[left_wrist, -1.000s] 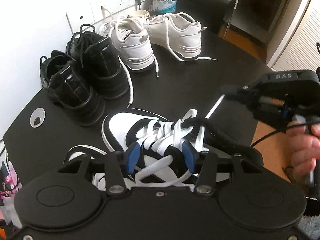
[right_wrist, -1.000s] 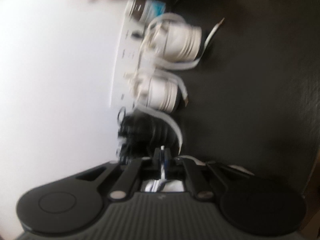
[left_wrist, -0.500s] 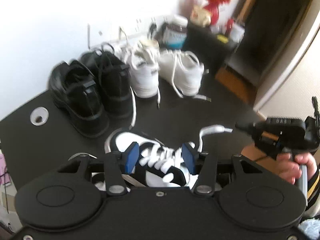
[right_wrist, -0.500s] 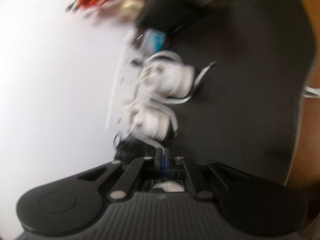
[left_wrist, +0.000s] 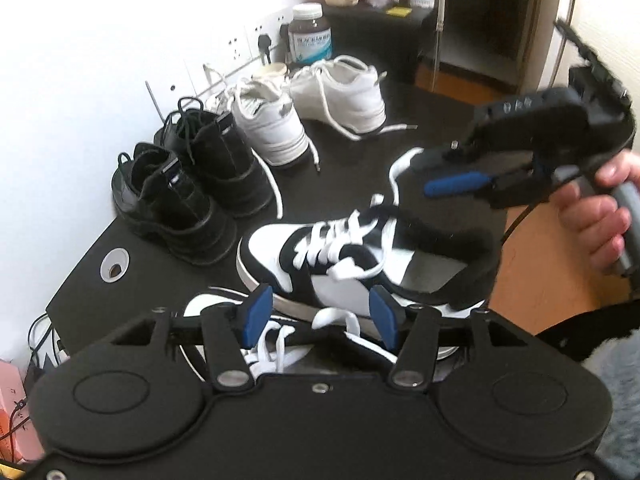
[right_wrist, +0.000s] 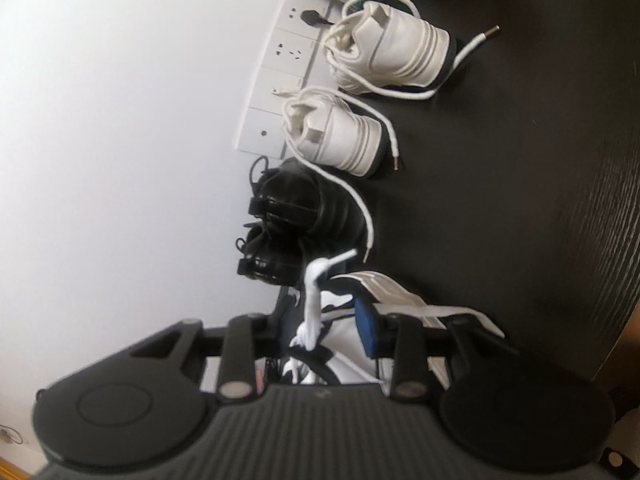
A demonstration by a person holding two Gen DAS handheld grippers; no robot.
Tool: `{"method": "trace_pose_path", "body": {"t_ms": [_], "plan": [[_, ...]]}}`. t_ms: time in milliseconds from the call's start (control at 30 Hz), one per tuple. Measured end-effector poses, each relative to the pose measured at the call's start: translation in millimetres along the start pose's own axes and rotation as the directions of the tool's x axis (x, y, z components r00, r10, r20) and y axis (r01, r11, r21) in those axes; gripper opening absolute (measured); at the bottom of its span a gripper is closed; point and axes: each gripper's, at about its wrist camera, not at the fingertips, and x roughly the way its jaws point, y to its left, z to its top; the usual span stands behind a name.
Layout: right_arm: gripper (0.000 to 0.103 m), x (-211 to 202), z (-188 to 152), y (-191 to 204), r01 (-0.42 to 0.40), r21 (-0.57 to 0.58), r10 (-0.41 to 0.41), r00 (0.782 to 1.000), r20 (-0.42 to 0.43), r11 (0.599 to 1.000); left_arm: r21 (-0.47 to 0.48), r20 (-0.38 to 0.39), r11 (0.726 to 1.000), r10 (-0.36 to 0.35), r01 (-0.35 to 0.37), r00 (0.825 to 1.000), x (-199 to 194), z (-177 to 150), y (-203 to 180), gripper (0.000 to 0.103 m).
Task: Lace up shoes with both hands
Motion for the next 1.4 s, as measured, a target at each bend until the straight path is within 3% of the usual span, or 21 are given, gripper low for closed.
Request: {"method": "trace_pose_path", "body": {"t_ms": [133, 200, 300, 500, 600, 667, 767, 833, 1000, 1133, 1400], "plan": [[0.033, 3.9, -0.2, 2.3, 0.007, -0.002, -0.007, 1.000, -0.007, 1.000, -0.036, 0.040, 0.997, 0.068, -0.066, 0.997, 9.0, 4.1, 1.1, 0.053], [0.034, 6.9, 0.3, 2.4, 0.009, 0.000, -0.009, 1.000, -0.007, 1.000, -0.096, 0.077, 0.993, 0.073, -0.066, 0.994, 10.6, 8.7, 6.2, 0.054], [0.035, 12.6, 1.3, 0.7, 0.009, 0.027, -0.008, 1.000, -0.013, 1.000, -0.166, 0.064, 0.986, 0.040, -0.029, 0.997, 20.8, 12.6, 9.8, 0.055], [0.035, 26.5, -0.4, 8.3, 0.010, 0.005, -0.010, 0.999, -0.036, 1.000, -0.205, 0.052, 0.977, 0.075, -0.063, 0.996, 29.9, 13.0, 3.0, 0.055], [0.035, 34.1, -2.4, 11.6, 0.023, -0.003, -0.023, 0.999, -0.041, 1.000, -0.207, 0.044, 0.972, 0.121, -0.109, 0.992, 31.8, 14.8, -0.9, 0.055], [0.033, 35.8, -3.4, 13.0, 0.023, -0.003, -0.023, 0.999, -0.040, 1.000, -0.210, 0.071, 0.973, 0.117, -0.100, 0.991, 24.0, 16.3, -4.8, 0.055], [0.011, 34.0, -3.6, 12.8, 0.010, -0.012, -0.010, 1.000, -0.016, 1.000, -0.211, 0.093, 0.975, 0.094, -0.073, 0.991, 19.1, 19.6, -8.9, 0.060], [0.006, 32.9, -3.1, 11.2, 0.001, -0.007, -0.001, 1.000, -0.008, 1.000, -0.199, 0.071, 0.976, 0.104, -0.088, 0.992, 24.6, 21.3, -12.4, 0.059], [0.004, 27.1, -4.8, 13.5, -0.005, -0.044, 0.006, 1.000, 0.018, 0.999, -0.158, 0.017, 0.980, 0.127, -0.123, 0.992, 36.6, 16.9, -22.5, 0.057], [0.004, 19.3, -4.9, 11.8, 0.016, -0.051, -0.013, 0.998, 0.061, 0.999, -0.116, 0.011, 0.981, 0.157, -0.155, 0.987, 38.8, 15.1, -27.9, 0.061], [0.003, 2.5, -4.5, 5.7, 0.051, -0.039, -0.044, 0.988, 0.150, 0.998, -0.168, -0.010, 0.979, 0.116, -0.116, 0.993, 38.9, 11.6, -15.5, 0.061]]}}
